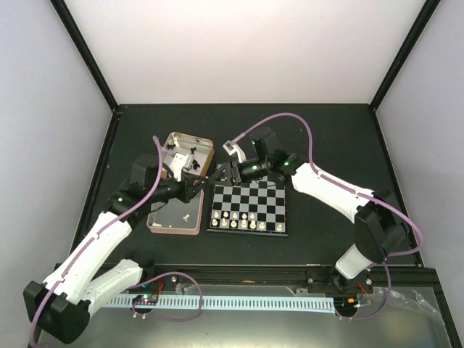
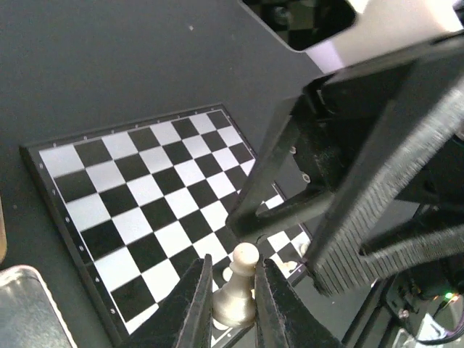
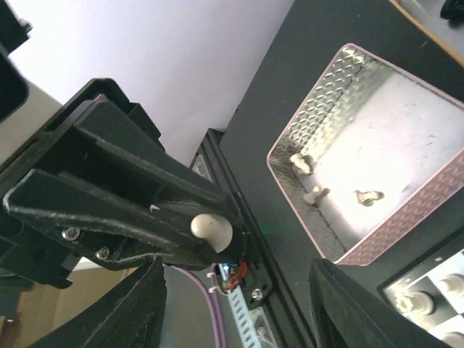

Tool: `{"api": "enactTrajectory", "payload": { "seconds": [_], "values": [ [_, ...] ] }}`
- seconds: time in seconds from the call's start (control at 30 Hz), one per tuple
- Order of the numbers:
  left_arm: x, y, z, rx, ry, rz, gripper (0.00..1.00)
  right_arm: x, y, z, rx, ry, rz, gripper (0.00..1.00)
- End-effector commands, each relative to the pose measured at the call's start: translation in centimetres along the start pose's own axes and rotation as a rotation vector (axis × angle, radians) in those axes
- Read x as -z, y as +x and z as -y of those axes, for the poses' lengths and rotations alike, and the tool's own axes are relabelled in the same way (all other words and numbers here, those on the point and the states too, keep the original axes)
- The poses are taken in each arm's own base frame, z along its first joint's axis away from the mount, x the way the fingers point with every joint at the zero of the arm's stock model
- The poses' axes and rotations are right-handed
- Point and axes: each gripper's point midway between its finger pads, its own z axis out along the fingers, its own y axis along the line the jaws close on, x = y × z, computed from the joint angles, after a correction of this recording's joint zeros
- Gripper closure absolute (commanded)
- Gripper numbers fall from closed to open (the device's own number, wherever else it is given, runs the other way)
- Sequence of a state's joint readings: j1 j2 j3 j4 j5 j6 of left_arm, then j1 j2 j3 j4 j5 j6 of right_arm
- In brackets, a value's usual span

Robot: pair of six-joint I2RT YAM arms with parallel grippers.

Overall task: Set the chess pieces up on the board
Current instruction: Place the chess piece on the chessboard.

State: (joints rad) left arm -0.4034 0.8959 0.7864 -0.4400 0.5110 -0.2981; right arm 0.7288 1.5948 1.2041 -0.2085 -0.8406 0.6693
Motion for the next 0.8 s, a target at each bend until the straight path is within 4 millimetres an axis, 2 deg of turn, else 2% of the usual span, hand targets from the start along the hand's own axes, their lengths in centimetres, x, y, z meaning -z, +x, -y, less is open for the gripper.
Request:
{"api": "enactTrajectory", "payload": {
  "seconds": [0.0, 0.1, 0.23, 0.33, 0.6, 0.77],
  "values": [
    [1.3, -1.4, 1.8, -0.197, 0.045, 0.089, 0.91, 1.4, -1.2, -3.9, 0.016, -0.096, 0.034, 0.47],
    [1.7, -1.6, 2.3, -0.293, 0.047, 0.107, 0.92, 1.8, -2.1, -4.9, 0.005, -0.113, 0.065, 0.51],
    [1.8, -1.4, 2.6, -0.453, 0.051, 0.106, 0.93, 2.1, -4.4, -6.3, -0.025, -0.133, 0.131, 0.55],
    [2.0, -1.8, 2.8, -0.554, 0.045, 0.131, 0.92, 2.2, -5.2, -6.4, -0.034, -0.114, 0.149, 0.55],
    [2.8, -2.9, 3.5, -0.648, 0.036, 0.19, 0.91, 1.5, -3.1, -4.7, -0.013, -0.043, 0.044, 0.57],
    [2.8, -3.0, 3.6, -0.673, 0.035, 0.194, 0.91, 0.6, -2.0, -4.9, 0.033, -0.02, -0.023, 0.59]
  ]
}}
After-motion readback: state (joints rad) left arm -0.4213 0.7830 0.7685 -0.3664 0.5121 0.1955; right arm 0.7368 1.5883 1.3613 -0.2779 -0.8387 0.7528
